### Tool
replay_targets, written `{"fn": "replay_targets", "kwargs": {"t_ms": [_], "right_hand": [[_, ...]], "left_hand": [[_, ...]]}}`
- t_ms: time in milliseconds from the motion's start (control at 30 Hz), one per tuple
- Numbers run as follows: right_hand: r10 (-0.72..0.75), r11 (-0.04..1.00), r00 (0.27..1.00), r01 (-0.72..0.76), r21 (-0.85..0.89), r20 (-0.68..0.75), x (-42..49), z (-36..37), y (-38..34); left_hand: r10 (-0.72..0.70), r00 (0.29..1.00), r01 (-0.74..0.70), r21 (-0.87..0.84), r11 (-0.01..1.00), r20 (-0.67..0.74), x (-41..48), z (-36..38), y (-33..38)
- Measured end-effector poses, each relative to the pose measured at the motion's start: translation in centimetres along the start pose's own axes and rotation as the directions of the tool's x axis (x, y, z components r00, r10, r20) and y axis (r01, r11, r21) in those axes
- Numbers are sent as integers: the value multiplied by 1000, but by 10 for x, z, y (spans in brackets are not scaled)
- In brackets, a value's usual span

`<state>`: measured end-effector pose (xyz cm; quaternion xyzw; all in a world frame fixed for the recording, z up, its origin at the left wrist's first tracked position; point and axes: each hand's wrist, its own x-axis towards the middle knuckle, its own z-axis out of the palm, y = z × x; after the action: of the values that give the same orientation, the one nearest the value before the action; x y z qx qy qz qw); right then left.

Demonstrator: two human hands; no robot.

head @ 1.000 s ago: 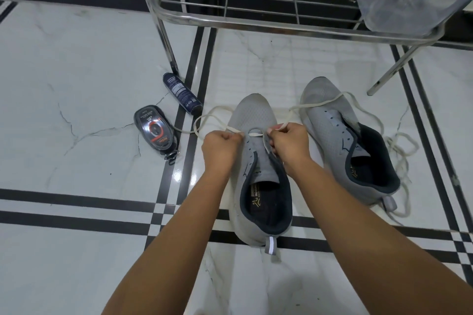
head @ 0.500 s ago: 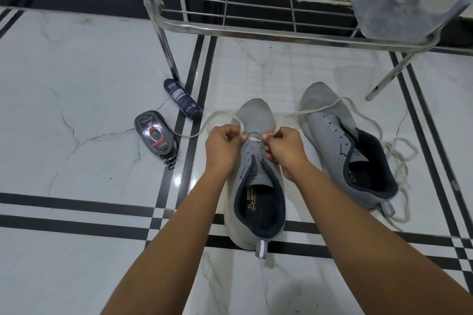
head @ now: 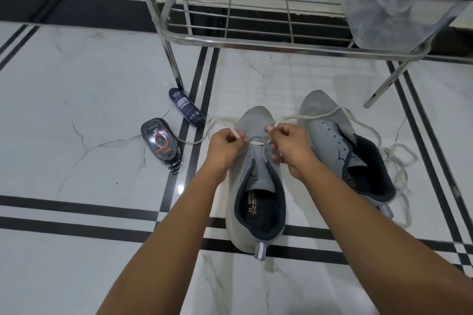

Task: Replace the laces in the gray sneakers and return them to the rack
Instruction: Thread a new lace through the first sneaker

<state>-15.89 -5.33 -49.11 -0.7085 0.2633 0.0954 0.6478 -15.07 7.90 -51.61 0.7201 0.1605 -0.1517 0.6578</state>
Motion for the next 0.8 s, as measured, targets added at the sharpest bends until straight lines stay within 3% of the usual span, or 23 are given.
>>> {"fn": "replay_targets", "kwargs": {"t_ms": [300,533,800], "right_hand": [[-218,976,976,218,-7,24,-38,-5,-83],[-425,900,903,429,-80,65,-66,-15,-156],[-564,826,821,563,40,86,-93,-32,-246]], "left_hand": [[272,959,-279,87,956,83,-34,0,100],[489,872,-487,111,867,10,-61,1,181],[606,794,-607,-1,795,-52,-87,3,271]]}}
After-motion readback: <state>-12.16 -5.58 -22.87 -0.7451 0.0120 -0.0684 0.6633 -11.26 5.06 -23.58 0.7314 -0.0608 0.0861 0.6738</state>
